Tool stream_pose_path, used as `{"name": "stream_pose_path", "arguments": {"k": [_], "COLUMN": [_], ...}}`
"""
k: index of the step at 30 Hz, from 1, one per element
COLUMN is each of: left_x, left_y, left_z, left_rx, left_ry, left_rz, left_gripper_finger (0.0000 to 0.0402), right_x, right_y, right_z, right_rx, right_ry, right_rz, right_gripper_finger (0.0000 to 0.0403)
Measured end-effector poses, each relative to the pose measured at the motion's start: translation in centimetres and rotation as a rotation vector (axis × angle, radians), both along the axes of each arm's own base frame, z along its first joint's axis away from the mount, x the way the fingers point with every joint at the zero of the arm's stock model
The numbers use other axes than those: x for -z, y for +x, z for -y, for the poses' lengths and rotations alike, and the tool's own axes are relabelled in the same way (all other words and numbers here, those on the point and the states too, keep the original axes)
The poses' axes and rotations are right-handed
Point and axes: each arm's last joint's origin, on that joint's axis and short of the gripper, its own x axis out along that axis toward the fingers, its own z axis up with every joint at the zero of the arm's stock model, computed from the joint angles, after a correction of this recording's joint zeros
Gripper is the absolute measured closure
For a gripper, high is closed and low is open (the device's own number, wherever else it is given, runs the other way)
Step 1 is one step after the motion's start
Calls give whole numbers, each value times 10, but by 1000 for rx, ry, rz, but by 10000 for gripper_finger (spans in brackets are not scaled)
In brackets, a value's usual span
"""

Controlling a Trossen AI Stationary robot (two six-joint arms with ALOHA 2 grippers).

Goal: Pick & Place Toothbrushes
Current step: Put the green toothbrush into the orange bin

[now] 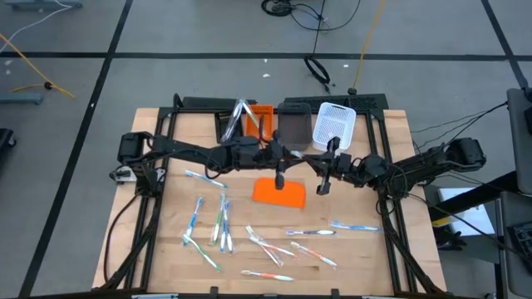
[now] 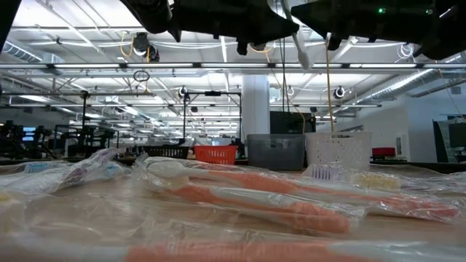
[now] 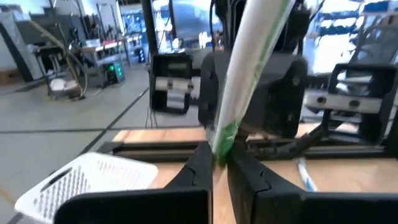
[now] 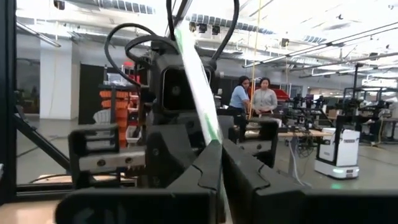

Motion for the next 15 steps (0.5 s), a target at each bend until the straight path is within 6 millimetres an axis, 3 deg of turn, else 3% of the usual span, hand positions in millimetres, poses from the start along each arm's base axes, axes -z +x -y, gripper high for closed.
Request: {"name": "stream_pose_path", "arguments": {"k": [7, 15], "left_x": [-4, -20], "left_y": [-10, -36], "left_z": [-8, -38], "left_rx": [-106, -260], "left_ry": [-20, -89], "left_rz": [-102, -208], "left_gripper_finger": [392, 392], "right_x": [-1, 5], "right_y": [-3, -10], "right_z": [0, 1], "right_rx": [6, 4], "right_ry": [-13, 0], "right_rz": [10, 4], "right_gripper_finger": [307, 244]}}
